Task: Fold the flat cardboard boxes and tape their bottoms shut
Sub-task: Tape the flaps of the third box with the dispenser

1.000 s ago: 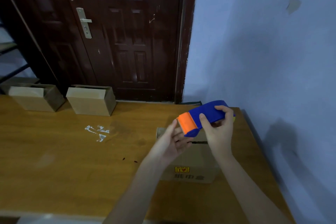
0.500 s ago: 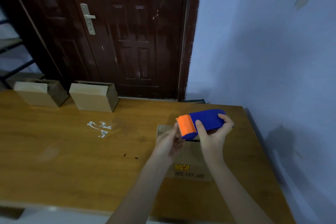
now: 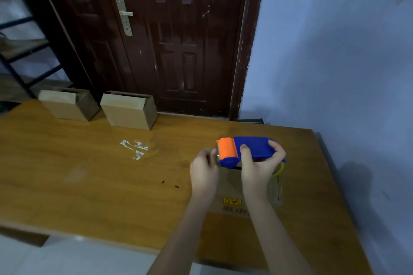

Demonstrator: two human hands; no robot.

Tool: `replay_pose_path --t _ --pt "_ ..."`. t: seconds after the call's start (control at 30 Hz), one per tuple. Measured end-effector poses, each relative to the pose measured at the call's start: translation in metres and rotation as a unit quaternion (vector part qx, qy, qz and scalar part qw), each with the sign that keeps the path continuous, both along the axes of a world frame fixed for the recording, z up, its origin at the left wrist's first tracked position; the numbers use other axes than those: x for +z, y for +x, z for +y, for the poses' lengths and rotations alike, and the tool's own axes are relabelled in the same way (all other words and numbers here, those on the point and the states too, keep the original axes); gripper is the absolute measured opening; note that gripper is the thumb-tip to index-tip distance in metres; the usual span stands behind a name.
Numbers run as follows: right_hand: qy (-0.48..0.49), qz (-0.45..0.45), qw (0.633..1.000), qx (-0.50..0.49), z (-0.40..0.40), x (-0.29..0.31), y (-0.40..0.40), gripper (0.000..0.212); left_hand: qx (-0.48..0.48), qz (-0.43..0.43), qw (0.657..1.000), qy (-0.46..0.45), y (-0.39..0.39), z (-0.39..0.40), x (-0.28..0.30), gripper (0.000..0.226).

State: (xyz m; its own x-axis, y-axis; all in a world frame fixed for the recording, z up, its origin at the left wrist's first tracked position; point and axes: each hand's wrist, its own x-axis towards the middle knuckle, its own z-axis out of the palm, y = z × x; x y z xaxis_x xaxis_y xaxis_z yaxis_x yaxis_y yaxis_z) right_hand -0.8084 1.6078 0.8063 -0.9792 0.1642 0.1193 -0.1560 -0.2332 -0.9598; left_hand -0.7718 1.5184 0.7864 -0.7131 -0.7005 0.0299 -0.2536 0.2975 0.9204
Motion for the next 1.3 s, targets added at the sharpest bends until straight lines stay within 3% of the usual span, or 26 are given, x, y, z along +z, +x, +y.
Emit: replay_pose_path --t 0.27,0.4,0.57,0.7,0.8,1.17,1.3 --pt "0.023 -0.024 0.999 0.024 -0.002 -0.001 0.001 0.062 0.014 -0.057 0.996 -0.073 0.004 -0.019 -0.006 0.031" --pt "0.05 0.009 0.998 0.034 0.001 0.001 0.003 0.063 0.012 -0.077 0.991 -0.109 0.011 -0.034 -0.005 0.031" --pt "0.041 -0.002 0.999 0.026 -0.002 0.002 0.001 0.061 -0.002 -0.088 0.991 -0.099 0.01 -0.041 -0.003 0.031" --pt "0.06 0.033 0.997 0.022 0.002 0.003 0.002 0.063 0.003 -0.056 0.997 -0.051 0.011 -0.035 0.003 0.034" --pt "0.094 0.074 0.993 0.024 0.007 0.005 0.004 0.062 0.034 -0.057 0.995 -0.07 0.01 -0.026 0.012 0.04" --pt "0.066 0.009 0.998 0.004 0.011 0.002 0.012 0.062 0.005 -0.141 0.97 -0.199 0.007 -0.025 -0.008 0.039" --pt "0.05 0.002 0.999 -0.019 0.02 0.007 0.006 0.062 0.033 -0.146 0.968 -0.2 0.014 -0.046 -0.008 0.04"
